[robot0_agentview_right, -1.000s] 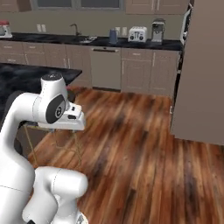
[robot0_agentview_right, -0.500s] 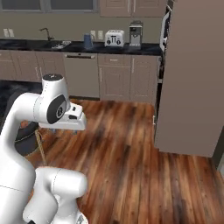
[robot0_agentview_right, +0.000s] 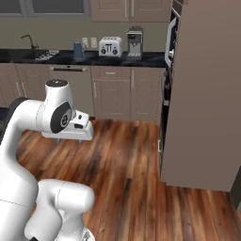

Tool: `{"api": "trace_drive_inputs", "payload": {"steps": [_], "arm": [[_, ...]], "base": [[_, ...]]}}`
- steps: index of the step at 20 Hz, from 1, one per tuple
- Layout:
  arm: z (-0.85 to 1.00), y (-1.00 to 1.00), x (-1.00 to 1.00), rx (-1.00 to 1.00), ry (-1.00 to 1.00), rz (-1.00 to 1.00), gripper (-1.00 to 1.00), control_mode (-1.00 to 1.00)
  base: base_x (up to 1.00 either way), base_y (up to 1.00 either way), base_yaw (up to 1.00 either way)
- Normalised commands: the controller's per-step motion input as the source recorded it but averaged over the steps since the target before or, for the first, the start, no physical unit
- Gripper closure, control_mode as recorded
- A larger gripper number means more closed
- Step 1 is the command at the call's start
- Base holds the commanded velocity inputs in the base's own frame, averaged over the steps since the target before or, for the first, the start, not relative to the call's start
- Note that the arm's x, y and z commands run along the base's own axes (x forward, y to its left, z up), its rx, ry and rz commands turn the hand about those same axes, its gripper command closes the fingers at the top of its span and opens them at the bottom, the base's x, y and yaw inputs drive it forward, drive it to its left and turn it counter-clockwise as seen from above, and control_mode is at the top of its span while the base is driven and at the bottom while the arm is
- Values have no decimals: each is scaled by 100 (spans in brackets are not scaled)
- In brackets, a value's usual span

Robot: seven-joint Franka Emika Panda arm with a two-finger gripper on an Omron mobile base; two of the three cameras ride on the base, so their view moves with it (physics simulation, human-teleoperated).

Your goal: Navigate to the sink.

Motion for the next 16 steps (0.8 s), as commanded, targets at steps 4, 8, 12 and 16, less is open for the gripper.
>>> {"api": "trace_drive_inputs", "payload": {"steps": [4, 8, 12, 16], "arm": [[0, 0, 0, 0, 0, 0, -100, 100], [0, 0, 0, 0, 0, 0, -100, 100], [0, 0, 0, 0, 0, 0, -100, 100], [0, 0, 0, 0, 0, 0, -100, 100]], "base": [[100, 2, -10], [100, 13, -7], [100, 26, -2], [100, 46, 0]]}}
